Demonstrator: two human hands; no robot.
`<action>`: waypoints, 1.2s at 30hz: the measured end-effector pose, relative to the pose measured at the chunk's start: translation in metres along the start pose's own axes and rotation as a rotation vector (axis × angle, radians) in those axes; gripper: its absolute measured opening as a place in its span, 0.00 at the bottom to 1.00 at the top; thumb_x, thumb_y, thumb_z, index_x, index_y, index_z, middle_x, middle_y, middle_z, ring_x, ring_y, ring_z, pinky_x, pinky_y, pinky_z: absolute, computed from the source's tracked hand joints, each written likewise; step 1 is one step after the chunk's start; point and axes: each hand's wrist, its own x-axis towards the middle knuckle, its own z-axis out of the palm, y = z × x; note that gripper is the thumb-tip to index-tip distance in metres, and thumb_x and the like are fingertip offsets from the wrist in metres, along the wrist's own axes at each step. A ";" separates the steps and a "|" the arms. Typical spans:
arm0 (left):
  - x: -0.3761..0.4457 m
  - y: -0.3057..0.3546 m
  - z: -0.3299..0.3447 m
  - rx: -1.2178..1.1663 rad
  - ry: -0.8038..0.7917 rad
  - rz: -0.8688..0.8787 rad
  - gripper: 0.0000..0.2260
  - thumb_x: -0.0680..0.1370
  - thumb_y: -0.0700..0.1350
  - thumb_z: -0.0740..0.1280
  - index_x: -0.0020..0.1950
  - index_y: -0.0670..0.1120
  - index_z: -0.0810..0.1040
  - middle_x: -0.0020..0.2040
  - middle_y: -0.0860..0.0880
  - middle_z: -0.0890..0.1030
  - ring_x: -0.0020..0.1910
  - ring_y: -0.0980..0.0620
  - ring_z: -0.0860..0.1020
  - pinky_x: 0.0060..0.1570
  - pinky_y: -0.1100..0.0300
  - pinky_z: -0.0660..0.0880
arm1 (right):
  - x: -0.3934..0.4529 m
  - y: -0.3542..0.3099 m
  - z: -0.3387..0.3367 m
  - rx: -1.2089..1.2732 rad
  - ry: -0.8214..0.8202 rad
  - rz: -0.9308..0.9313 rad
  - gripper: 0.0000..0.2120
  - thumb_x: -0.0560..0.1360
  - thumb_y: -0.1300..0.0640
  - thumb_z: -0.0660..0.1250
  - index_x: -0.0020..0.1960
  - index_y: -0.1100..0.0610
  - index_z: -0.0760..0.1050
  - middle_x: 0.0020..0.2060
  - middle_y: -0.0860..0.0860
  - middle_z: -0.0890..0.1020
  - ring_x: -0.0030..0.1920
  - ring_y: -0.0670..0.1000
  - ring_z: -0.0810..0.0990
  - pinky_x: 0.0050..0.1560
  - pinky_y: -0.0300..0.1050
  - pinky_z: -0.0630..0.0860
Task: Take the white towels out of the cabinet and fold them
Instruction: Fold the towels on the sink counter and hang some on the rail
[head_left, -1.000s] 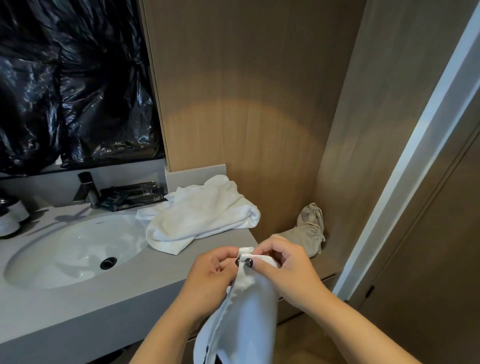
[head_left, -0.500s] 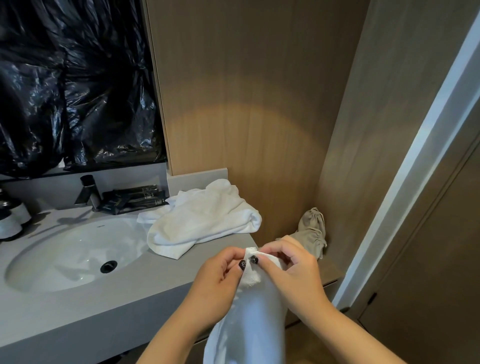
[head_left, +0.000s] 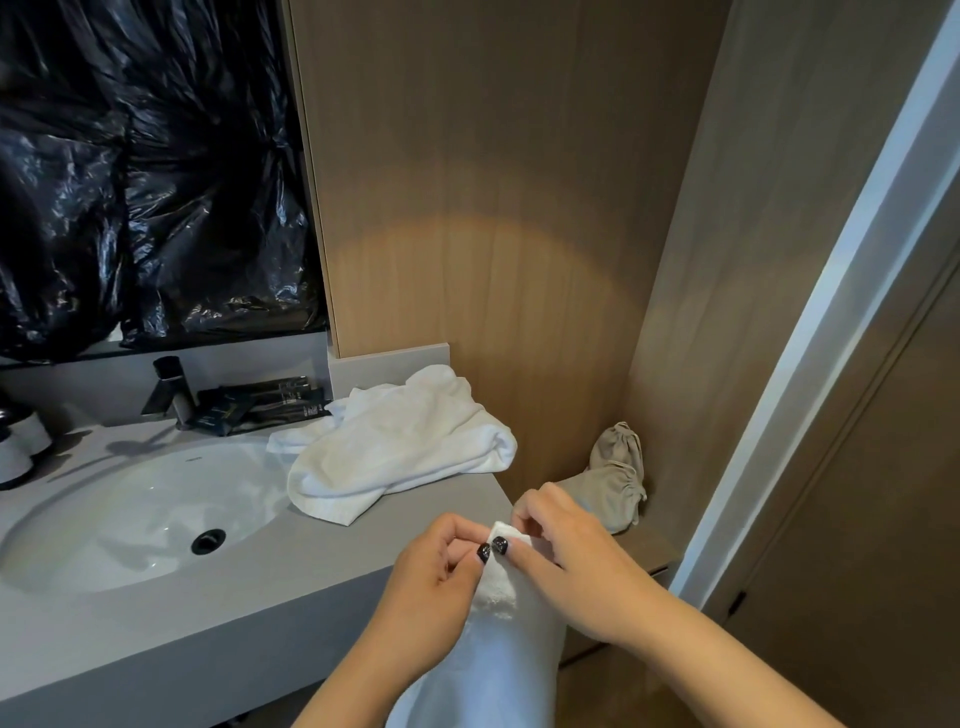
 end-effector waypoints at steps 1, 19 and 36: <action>0.000 -0.002 0.000 -0.001 0.012 -0.002 0.12 0.81 0.37 0.61 0.47 0.55 0.76 0.36 0.43 0.83 0.32 0.40 0.71 0.36 0.50 0.69 | -0.001 0.001 0.000 0.003 0.000 -0.001 0.09 0.79 0.40 0.59 0.46 0.45 0.67 0.43 0.41 0.70 0.43 0.46 0.70 0.42 0.37 0.64; -0.005 0.004 0.004 -0.296 0.039 0.072 0.08 0.71 0.46 0.69 0.50 0.52 0.82 0.46 0.47 0.83 0.44 0.47 0.79 0.47 0.57 0.75 | 0.014 -0.013 -0.009 0.225 0.206 -0.073 0.08 0.80 0.51 0.63 0.45 0.53 0.74 0.46 0.45 0.71 0.47 0.45 0.72 0.45 0.35 0.69; 0.008 -0.001 -0.016 0.128 0.027 0.112 0.26 0.74 0.61 0.69 0.29 0.46 0.63 0.30 0.55 0.63 0.30 0.55 0.61 0.34 0.59 0.57 | 0.060 0.004 -0.038 0.274 0.470 0.123 0.12 0.79 0.52 0.65 0.40 0.57 0.71 0.33 0.47 0.74 0.34 0.42 0.70 0.35 0.35 0.67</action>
